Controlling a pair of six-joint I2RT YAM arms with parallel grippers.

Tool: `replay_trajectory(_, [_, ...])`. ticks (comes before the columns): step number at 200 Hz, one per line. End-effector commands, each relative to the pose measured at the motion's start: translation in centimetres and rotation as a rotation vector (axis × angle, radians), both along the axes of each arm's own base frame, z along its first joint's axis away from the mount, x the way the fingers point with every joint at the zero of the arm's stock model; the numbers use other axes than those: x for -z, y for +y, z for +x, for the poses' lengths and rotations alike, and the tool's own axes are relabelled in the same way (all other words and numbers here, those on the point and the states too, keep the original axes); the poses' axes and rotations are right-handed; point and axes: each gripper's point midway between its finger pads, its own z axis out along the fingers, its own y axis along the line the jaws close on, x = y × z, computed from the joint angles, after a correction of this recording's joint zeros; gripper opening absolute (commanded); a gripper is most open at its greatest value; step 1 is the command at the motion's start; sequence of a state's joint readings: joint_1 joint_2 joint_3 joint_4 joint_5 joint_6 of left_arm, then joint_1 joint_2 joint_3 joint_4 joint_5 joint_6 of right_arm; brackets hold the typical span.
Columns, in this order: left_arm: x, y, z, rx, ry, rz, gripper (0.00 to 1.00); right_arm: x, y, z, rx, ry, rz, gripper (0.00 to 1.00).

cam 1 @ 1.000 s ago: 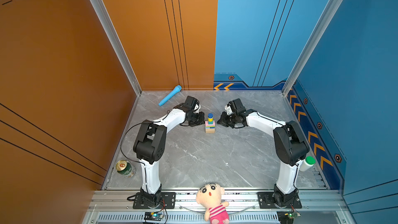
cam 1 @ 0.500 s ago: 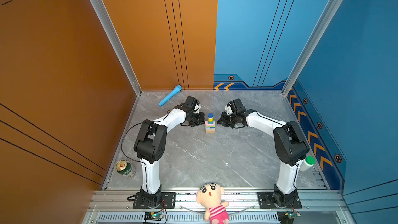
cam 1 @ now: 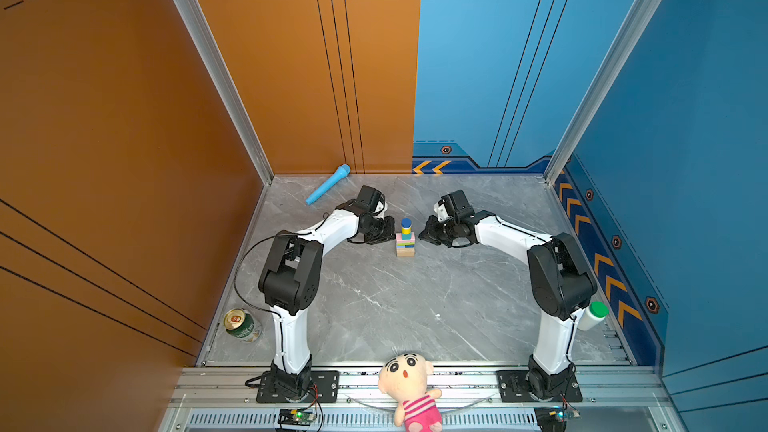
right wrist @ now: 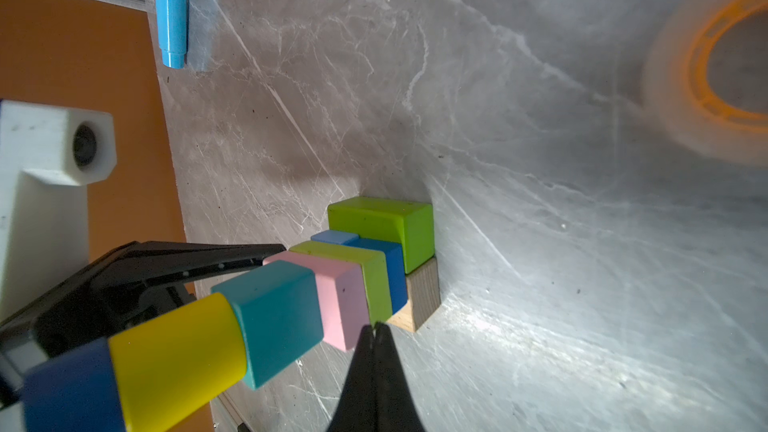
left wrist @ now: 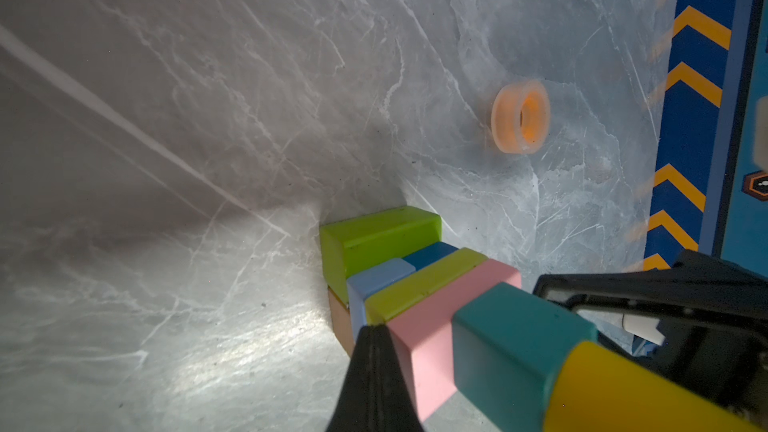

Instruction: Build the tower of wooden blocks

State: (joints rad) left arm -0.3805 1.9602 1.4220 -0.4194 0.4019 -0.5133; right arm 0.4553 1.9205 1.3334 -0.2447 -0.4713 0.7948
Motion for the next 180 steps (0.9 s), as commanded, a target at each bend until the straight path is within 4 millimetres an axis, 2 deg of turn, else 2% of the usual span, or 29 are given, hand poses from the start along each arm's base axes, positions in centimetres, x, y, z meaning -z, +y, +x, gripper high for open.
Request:
replay_trajectory(1, [-0.5,0.1,0.1,0.011,-0.004,-0.006,0.0,-1.1,0.0,-0.4,0.009,-0.015,0.013,0.0])
replay_trajectory(88, [-0.1,1.1,-0.9,-0.008,0.015,0.007,0.0,-0.4,-0.1,-0.6,0.017,-0.005,0.009,0.0])
replay_trajectory(180, [0.9,0.1,-1.7,0.013,0.047,0.005,0.0,-0.3,0.0,-0.5,0.018,-0.002,0.012,0.0])
